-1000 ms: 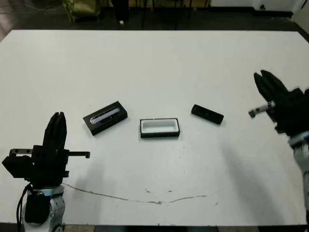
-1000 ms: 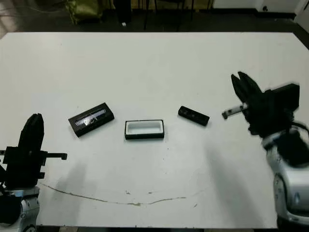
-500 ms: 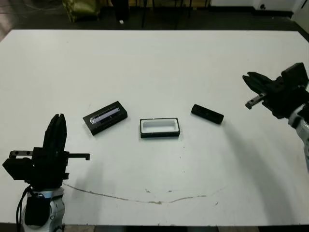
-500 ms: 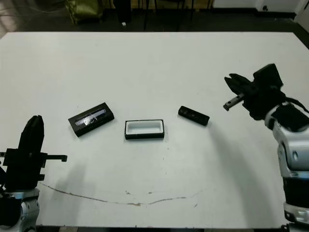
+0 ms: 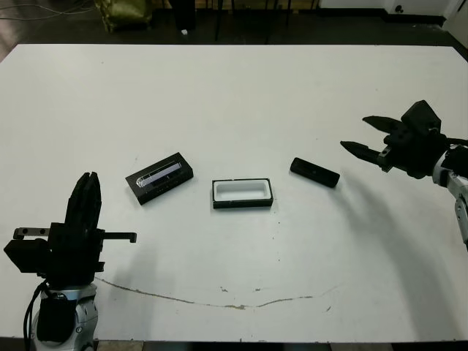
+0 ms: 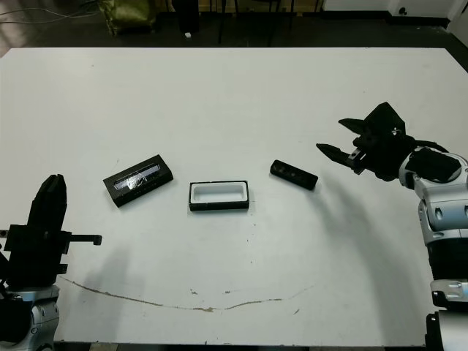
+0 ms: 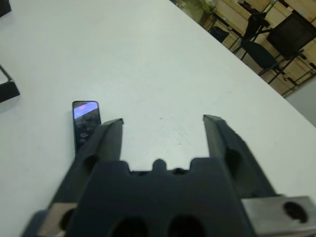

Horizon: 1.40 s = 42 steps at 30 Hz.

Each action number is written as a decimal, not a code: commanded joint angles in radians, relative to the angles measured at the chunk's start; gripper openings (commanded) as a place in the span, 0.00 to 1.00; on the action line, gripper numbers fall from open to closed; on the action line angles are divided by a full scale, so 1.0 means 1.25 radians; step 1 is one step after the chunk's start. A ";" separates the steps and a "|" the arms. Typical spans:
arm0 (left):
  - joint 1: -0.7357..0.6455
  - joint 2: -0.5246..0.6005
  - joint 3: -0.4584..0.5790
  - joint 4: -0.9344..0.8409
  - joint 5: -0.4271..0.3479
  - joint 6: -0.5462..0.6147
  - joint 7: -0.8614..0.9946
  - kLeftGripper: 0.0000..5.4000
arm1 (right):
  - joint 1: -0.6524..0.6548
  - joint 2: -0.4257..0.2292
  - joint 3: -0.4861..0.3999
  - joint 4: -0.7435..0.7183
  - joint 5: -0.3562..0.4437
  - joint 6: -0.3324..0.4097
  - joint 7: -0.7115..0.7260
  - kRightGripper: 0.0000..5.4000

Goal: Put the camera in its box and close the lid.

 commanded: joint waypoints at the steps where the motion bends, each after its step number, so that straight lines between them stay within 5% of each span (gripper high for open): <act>1: 0.008 0.005 0.002 0.012 0.001 0.001 -0.002 0.00 | -0.009 -0.005 0.018 0.033 -0.022 -0.036 0.014 0.77; 7: 0.011 0.005 0.003 0.008 -0.008 0.007 -0.005 0.00 | 0.002 -0.003 0.034 0.016 -0.036 -0.018 0.015 1.00; 13: 0.010 0.007 0.005 0.014 -0.004 -0.001 -0.005 0.00 | 0.012 0.001 0.052 0.024 -0.056 -0.058 0.013 1.00; 21: 0.012 0.007 0.007 0.012 -0.009 0.006 -0.006 0.00 | 0.004 0.026 0.049 0.053 0.007 0.004 0.091 1.00; 30: 0.018 0.008 0.009 0.004 -0.007 0.012 -0.005 0.00 | -0.019 0.039 0.071 0.071 0.003 0.062 0.135 1.00; 42: 0.025 0.006 0.011 -0.005 -0.018 0.020 -0.008 0.00 | -0.031 0.061 0.099 0.107 -0.022 0.056 0.132 1.00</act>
